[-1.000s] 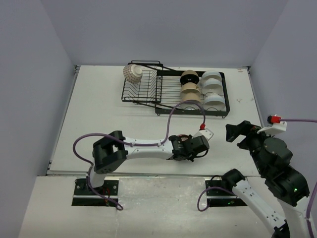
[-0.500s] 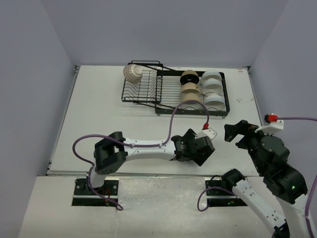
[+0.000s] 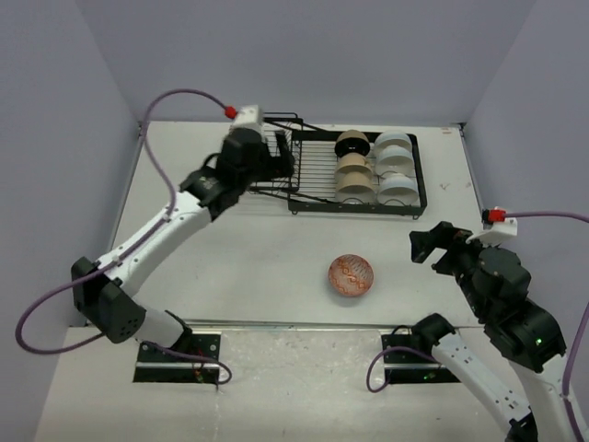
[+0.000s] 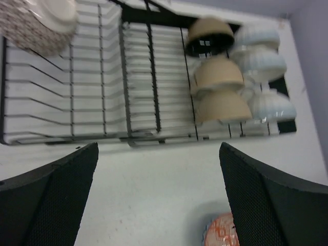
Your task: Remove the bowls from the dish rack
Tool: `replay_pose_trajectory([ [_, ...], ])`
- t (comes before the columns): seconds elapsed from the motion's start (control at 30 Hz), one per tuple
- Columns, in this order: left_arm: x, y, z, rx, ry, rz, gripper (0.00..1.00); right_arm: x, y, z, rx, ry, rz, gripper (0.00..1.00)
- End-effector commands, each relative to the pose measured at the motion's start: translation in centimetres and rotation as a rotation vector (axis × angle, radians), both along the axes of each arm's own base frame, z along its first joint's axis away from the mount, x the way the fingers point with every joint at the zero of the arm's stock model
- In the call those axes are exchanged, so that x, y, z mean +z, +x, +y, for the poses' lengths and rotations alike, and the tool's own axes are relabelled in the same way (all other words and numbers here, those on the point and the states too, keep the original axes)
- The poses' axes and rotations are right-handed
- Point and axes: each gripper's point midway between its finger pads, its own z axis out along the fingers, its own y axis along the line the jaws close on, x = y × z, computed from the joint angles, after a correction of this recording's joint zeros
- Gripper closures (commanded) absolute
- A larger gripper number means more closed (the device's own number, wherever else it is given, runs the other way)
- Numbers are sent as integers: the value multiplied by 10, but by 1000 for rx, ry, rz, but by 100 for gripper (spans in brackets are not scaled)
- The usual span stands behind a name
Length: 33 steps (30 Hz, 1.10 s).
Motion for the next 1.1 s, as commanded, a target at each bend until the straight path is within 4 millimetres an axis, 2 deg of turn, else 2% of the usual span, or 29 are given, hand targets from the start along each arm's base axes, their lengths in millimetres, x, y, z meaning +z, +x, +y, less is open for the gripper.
replay_pose_trajectory([
  [0.0, 61, 41, 68, 50, -287, -83, 0, 0, 5, 16, 73, 21, -12, 1],
  [0.03, 70, 53, 84, 59, -332, -102, 0, -2, 5, 24, 109, 31, -5, 1],
  [0.07, 69, 72, 121, 97, -363, -99, 0, -1, 6, 29, 134, 38, -13, 1],
  [0.1, 69, 83, 140, 124, -378, -103, 0, -2, 5, 34, 158, 42, -14, 1],
  [0.13, 73, 99, 172, 171, -401, -135, 0, -4, 4, 42, 202, 50, -10, 1],
  [0.17, 62, 112, 180, 165, -423, -118, 0, -2, 5, 46, 223, 56, -23, 1],
  [0.2, 58, 115, 179, 93, -467, -96, 0, -6, 6, 51, 244, 55, -18, 1],
  [0.23, 68, 129, 203, 99, -520, -152, 0, -6, 4, 58, 288, 63, -22, 1],
  [0.27, 50, 138, 198, 21, -573, -116, 0, -3, 5, 63, 320, 62, -44, 1],
  [0.3, 47, 145, 203, -2, -608, -122, 0, -4, 4, 68, 350, 67, -47, 1],
  [0.33, 63, 153, 212, -45, -669, -195, 0, -4, 2, 73, 377, 74, -53, 1],
  [0.37, 42, 159, 208, -121, -711, -147, 0, 0, 1, 78, 408, 83, -69, 1],
  [0.43, 31, 176, 222, -135, -763, -168, 0, 0, -2, 84, 445, 93, -82, 1],
  [0.5, 28, 185, 225, -152, -763, -178, 0, -1, -3, 87, 463, 92, -86, 1],
  [0.53, 9, 194, 227, -150, -767, -149, 0, 0, -3, 87, 465, 94, -90, 1],
  [0.6, 6, 202, 226, -174, -769, -141, 0, 3, -6, 90, 490, 99, -96, 1],
  [0.63, -15, 210, 227, -158, -785, -94, 0, 4, -7, 91, 498, 100, -99, 1],
  [0.7, -23, 217, 226, -181, -811, -70, 0, 7, -9, 93, 518, 104, -107, 1],
  [0.73, -38, 223, 225, -171, -855, -35, 0, 7, -9, 94, 521, 105, -110, 1],
  [0.83, -43, 225, 218, -208, -907, -23, 2, 8, -10, 97, 542, 113, -122, 1],
  [1.0, -35, 228, 208, -254, -937, -36, 3, 2, -9, 99, 548, 107, -108, 1],
  [1.07, -38, 229, 202, -271, -950, -25, 5, 1, -8, 100, 549, 108, -106, 1],
])
